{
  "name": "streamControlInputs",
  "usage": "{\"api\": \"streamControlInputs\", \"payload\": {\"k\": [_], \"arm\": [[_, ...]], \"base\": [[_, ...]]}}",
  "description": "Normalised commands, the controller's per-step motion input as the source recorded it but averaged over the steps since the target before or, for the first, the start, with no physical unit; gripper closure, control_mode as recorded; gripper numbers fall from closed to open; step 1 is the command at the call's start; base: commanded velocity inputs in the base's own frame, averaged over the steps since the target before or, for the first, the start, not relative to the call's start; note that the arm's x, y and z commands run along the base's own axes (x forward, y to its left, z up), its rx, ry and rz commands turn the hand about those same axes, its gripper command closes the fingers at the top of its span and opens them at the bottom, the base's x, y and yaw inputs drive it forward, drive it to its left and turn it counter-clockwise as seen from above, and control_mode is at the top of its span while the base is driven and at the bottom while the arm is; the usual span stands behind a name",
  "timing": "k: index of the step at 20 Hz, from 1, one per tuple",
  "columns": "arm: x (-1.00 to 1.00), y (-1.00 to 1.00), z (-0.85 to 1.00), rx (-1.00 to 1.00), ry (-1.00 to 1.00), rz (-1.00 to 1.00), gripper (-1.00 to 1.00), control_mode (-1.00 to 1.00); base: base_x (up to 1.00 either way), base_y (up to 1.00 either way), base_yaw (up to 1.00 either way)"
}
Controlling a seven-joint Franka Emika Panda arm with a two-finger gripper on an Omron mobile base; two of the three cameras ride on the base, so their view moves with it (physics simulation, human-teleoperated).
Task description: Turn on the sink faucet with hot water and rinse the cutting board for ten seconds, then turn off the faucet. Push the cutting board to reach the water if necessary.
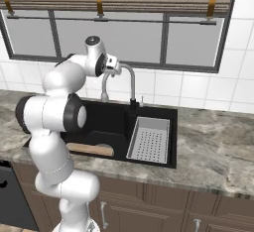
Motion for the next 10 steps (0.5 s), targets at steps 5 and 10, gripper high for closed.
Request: {"api": "streamControlInputs", "payload": {"k": [5,10], "arm": [[-0.28,-0.21,0.3,0.01,-0.06,0.0,-1.0,-1.0],[-0.48,-0.39,0.18,0.0,-0.13,0.01,-1.0,-1.0]], "base": [[0.0,0.0,0.0],[0.0,0.0,0.0]]}}
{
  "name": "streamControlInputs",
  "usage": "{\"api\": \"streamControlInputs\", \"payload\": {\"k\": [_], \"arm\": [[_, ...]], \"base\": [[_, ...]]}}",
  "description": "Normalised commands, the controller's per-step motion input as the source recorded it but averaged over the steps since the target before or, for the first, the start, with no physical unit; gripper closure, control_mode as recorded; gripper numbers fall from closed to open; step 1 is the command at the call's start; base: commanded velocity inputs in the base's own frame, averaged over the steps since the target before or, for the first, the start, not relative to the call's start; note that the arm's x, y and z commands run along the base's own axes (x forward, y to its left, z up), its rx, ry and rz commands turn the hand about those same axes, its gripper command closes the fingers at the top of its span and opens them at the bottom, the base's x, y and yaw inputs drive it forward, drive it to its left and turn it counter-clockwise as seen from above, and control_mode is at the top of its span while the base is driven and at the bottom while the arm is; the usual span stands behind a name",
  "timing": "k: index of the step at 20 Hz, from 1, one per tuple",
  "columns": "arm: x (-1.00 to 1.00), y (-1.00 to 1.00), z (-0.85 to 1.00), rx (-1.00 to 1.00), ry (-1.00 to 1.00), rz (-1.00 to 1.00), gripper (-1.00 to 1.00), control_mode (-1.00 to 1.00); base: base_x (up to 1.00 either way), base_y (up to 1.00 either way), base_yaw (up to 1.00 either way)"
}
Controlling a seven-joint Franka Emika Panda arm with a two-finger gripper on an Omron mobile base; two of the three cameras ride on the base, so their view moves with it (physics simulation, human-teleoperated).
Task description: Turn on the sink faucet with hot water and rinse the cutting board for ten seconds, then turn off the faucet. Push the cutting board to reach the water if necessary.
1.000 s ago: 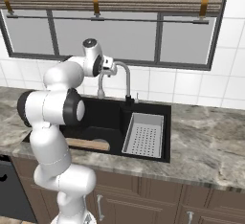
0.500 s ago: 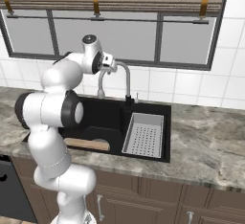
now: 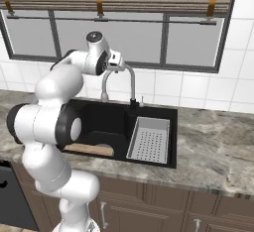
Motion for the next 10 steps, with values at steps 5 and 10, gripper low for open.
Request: {"api": "streamControlInputs", "payload": {"k": [5,10], "arm": [[-0.58,-0.51,0.01,0.0,-0.15,0.02,-1.0,-1.0],[-0.43,-0.61,0.0,0.01,-0.13,0.04,-1.0,-1.0]], "base": [[0.0,0.0,0.0],[0.0,0.0,0.0]]}}
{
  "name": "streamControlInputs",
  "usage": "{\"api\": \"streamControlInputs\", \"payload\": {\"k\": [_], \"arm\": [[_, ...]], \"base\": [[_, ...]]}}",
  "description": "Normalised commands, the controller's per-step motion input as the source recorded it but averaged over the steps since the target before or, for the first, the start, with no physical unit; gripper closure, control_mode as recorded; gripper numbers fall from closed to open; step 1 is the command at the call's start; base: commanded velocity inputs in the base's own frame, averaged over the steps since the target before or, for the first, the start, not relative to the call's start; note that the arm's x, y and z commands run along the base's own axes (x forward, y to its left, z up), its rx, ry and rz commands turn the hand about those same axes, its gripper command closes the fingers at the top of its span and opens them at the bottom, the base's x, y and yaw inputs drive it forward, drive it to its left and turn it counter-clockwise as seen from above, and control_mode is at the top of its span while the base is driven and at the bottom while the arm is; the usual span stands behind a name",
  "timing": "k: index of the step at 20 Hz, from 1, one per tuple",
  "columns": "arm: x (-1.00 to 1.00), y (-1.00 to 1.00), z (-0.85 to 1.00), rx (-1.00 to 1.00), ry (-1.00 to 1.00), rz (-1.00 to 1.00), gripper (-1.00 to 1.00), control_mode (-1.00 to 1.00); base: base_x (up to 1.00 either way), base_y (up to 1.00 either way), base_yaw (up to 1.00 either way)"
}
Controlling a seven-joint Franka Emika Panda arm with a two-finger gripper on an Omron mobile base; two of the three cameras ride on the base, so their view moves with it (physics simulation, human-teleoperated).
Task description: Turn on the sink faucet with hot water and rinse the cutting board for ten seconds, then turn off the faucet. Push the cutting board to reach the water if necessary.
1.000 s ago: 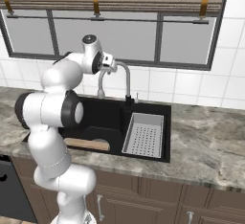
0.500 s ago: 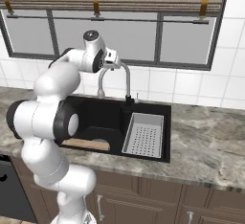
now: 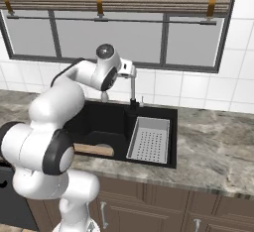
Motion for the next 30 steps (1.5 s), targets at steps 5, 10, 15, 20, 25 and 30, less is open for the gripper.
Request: {"api": "streamControlInputs", "payload": {"k": [5,10,15,20,25,30], "arm": [[-0.09,-0.56,0.0,0.0,-0.1,0.06,-1.0,-1.0],[0.0,-0.48,-0.03,0.0,-0.07,0.08,-1.0,-1.0],[0.0,-0.29,-0.17,0.0,-0.05,0.05,-1.0,-1.0],[0.0,-0.27,-0.16,0.0,-0.07,0.02,-1.0,-1.0],[0.08,-0.18,-0.16,0.0,-0.08,0.01,-1.0,-1.0],[0.09,-0.11,-0.28,0.0,-0.09,0.01,-1.0,-1.0]], "base": [[0.0,0.0,0.0],[0.0,0.0,0.0],[0.0,0.0,0.0],[0.0,0.0,0.0],[0.0,0.0,0.0],[0.0,0.0,0.0]]}}
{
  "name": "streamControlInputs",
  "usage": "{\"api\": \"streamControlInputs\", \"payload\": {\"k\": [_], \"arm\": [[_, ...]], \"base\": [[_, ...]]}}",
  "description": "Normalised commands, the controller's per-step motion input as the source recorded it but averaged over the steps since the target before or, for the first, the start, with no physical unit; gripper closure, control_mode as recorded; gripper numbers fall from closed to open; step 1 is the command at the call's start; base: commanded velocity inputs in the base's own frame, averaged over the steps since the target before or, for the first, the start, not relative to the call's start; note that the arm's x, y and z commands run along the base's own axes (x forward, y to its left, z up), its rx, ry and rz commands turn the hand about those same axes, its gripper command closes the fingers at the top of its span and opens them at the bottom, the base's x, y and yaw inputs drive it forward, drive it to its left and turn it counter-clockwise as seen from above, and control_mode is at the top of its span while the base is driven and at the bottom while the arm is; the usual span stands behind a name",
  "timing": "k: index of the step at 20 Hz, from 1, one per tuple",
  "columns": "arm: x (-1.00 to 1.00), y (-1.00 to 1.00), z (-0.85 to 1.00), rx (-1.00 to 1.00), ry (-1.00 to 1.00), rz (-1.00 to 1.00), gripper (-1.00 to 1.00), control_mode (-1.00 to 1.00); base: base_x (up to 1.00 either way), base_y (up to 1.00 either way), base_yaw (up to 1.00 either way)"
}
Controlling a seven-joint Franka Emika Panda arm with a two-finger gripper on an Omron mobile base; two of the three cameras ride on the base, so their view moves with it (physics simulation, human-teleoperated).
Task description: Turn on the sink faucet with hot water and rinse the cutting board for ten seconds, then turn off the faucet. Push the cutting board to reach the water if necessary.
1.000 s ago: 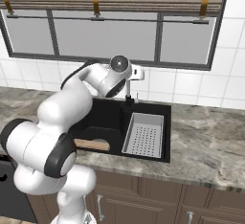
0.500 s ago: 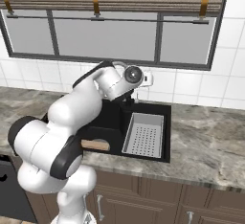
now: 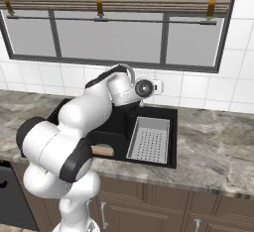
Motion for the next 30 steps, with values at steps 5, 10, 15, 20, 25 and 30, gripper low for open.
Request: {"api": "streamControlInputs", "payload": {"k": [5,10,15,20,25,30], "arm": [[0.0,-0.03,-0.36,0.0,-0.06,0.0,-1.0,-1.0],[0.0,0.0,-0.36,0.0,-0.06,0.0,-1.0,-1.0],[0.0,0.0,-0.32,0.0,-0.04,0.0,-1.0,-1.0],[0.03,0.0,-0.3,0.0,-0.02,0.0,-1.0,-1.0],[0.0,0.0,-0.25,0.0,-0.01,0.0,-1.0,-1.0],[0.06,0.0,-0.18,0.0,0.0,0.0,-1.0,-1.0]], "base": [[0.0,0.0,0.0],[0.0,0.0,0.0],[0.0,0.0,0.0],[0.0,0.0,0.0],[0.0,0.0,0.0],[0.0,0.0,0.0]]}}
